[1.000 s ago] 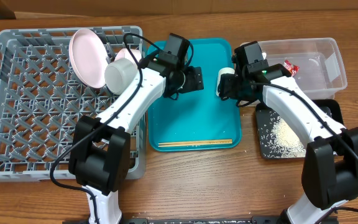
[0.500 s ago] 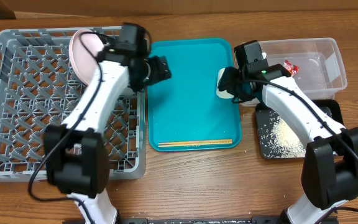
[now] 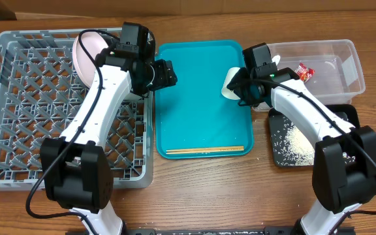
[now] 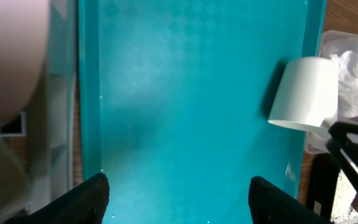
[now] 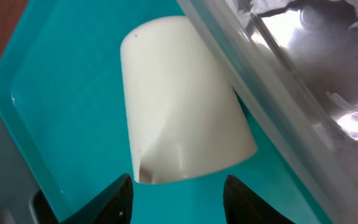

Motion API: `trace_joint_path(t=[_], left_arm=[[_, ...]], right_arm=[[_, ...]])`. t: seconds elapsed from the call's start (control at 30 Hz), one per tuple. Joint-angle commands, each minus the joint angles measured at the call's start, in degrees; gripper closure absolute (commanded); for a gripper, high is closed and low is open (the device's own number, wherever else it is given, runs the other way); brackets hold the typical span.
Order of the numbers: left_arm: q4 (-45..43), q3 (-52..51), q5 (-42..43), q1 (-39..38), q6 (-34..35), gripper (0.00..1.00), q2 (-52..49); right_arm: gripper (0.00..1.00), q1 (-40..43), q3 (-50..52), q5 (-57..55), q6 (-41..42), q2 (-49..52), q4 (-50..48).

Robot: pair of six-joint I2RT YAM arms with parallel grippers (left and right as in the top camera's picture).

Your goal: Sort waste into correct bins and load items into the dishwasher

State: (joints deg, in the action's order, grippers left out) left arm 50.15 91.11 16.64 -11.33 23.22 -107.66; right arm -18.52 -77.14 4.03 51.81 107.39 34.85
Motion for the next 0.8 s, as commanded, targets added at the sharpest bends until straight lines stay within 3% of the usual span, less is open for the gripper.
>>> trace_joint_path(t=[0.0,0.13,0.4,0.57,0.77], left_arm=[[-0.7,1.4,1.0,-1.0,-2.1,0.25,2.7],[-0.9,3.1,1.2,-1.8,-2.5,0.23,5.5],[-0.5,3.2,0.8,-2.3,-4.2,0.24,10.5],[-0.2,3.2,0.7,-2.3,-5.8,0.24,11.9],[0.4,3.2,-0.2,-2.3,-6.6,0.24,11.9]], right_arm=[[0.51,-1.0,0.0,-1.0,2.4,1.1,-1.8],[0.51,-1.4,0.0,-1.0,5.5,4.1,-3.1],[0.52,-1.4,0.0,-5.5,3.5,5.3,-5.7],[0.58,-1.4,0.0,-5.5,-3.7,5.8,-10.0],[0.76,-1.4,0.0,-5.2,-5.6,5.8,-10.1]])
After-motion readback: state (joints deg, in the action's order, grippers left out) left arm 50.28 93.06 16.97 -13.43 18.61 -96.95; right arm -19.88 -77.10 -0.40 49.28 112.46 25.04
